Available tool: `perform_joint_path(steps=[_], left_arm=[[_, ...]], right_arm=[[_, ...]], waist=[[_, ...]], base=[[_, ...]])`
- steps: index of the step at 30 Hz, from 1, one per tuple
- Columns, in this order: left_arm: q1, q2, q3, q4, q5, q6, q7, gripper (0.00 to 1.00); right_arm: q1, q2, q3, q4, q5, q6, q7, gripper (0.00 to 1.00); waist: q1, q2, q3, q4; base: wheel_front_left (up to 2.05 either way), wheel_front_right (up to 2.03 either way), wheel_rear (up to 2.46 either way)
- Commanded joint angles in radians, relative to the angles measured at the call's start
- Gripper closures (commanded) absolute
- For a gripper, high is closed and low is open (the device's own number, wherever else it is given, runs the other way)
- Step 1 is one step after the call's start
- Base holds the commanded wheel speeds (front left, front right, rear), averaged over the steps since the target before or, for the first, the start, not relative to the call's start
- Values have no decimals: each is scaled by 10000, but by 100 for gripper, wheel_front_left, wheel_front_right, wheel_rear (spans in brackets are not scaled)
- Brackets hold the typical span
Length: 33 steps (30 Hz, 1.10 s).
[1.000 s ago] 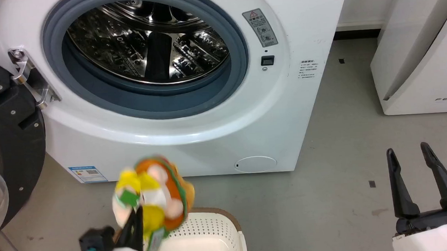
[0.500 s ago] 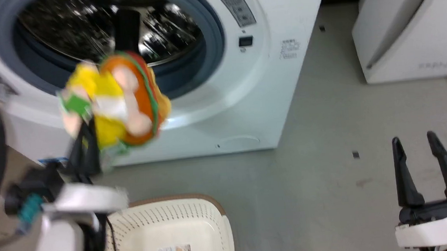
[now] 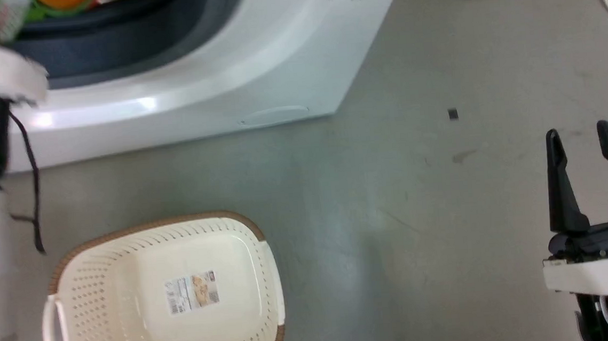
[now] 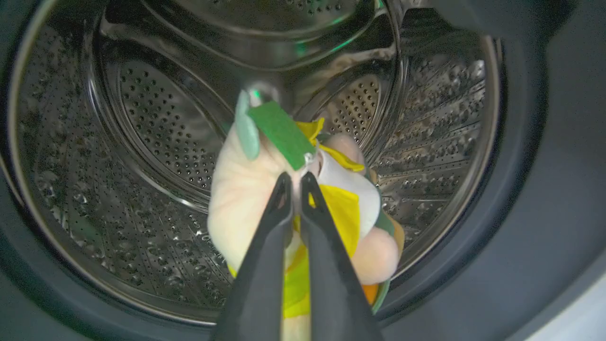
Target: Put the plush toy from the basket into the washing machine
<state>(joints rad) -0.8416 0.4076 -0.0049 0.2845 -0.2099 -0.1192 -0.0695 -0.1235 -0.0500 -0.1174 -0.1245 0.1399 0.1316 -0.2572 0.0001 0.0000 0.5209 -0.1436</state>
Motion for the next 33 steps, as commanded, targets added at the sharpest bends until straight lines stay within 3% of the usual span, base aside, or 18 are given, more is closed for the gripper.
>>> perform_joint_path(steps=[1,7,15,24,33], left_arm=[[-465,134,-66,177,-16,-53,95,100],[-3120,921,-853,2039,-8,-104,780,100],[-4945,1156,-1748,3772,-194,-112,1174,100],[-5914,1483,-2725,5800,-201,-114,1693,100],[-5912,1550,-3831,6842,-588,-114,1639,100]], right_arm=[[-172,-2,-12,-66,59,-9,-46,0],[-560,-2,71,-80,241,-9,-46,0],[-848,-2,238,-50,393,-9,-46,0],[-1048,-2,306,-43,515,-9,-46,0],[-1113,-2,246,68,504,-9,-46,0]], waist=[[-1,0,856,-436],[-1,0,1709,-646],[-1,0,2270,-807],[-1,0,2778,-929],[-1,0,2713,-880]], base=[[0,0,0],[0,0,0],[0,0,0],[0,0,0],[0,0,0]])
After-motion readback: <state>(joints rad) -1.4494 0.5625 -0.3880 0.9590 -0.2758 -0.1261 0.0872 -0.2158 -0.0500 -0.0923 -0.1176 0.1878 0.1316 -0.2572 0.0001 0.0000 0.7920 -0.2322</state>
